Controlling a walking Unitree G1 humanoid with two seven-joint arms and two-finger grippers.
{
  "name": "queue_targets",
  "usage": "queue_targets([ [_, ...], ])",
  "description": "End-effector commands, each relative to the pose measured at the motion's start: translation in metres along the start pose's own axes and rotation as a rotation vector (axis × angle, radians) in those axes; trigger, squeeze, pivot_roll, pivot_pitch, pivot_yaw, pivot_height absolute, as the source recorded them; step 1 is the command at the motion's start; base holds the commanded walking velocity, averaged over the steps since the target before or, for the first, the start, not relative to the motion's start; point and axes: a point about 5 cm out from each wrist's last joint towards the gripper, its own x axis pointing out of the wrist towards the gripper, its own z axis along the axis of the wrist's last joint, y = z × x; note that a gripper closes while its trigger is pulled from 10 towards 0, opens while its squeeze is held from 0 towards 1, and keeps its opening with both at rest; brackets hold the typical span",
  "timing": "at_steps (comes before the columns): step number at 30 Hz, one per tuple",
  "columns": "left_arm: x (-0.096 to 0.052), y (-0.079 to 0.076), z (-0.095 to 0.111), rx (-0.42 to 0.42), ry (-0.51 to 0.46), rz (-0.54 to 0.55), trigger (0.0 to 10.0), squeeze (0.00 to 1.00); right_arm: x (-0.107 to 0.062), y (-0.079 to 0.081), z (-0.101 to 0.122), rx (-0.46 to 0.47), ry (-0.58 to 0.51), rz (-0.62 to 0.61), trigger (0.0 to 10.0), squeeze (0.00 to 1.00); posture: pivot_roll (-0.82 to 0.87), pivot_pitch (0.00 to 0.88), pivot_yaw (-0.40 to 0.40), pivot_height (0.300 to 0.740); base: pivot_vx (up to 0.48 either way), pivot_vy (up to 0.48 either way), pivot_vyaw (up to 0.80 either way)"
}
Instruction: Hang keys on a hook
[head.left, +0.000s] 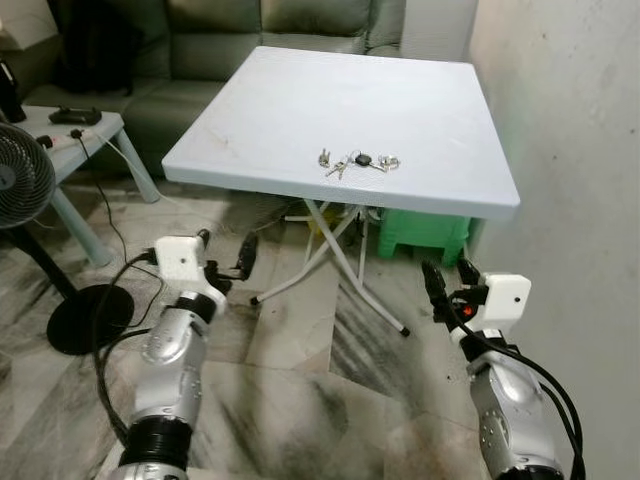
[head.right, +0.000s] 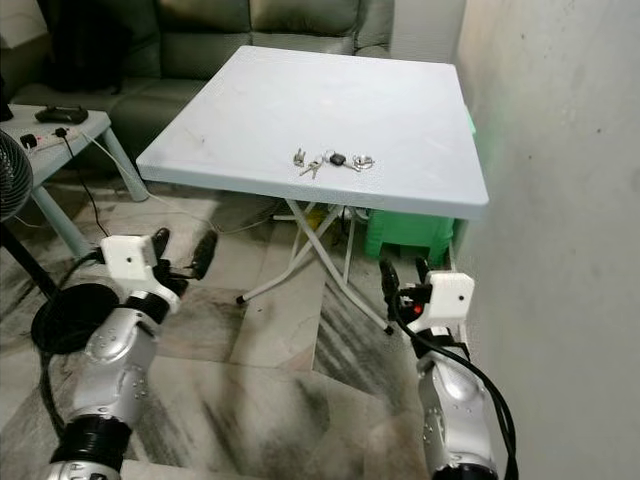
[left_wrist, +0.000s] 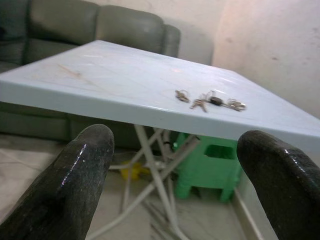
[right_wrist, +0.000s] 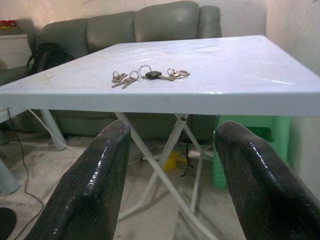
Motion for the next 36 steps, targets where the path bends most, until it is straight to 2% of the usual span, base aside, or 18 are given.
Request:
queue_targets([
  [1, 0.0030, 0.0031, 0.0091, 0.015, -0.022, 0.001, 10.0, 0.00, 0.0016, 0.0003, 0.0058, 0.001, -0.020, 0.004, 10.0, 0.00, -0.02, 0.033, 0.011, 0.740, 0.000, 0.326, 0.00],
  [36, 0.0044, 0.0026, 0.0113, 0.011, 0.003, 0.011, 10.0, 0.00, -0.0019, -0.0008, 0.0108, -0.009, -0.007, 0.007, 10.0, 0.00, -0.03, 0.044, 0.010, 0.740, 0.000, 0.446, 0.00],
])
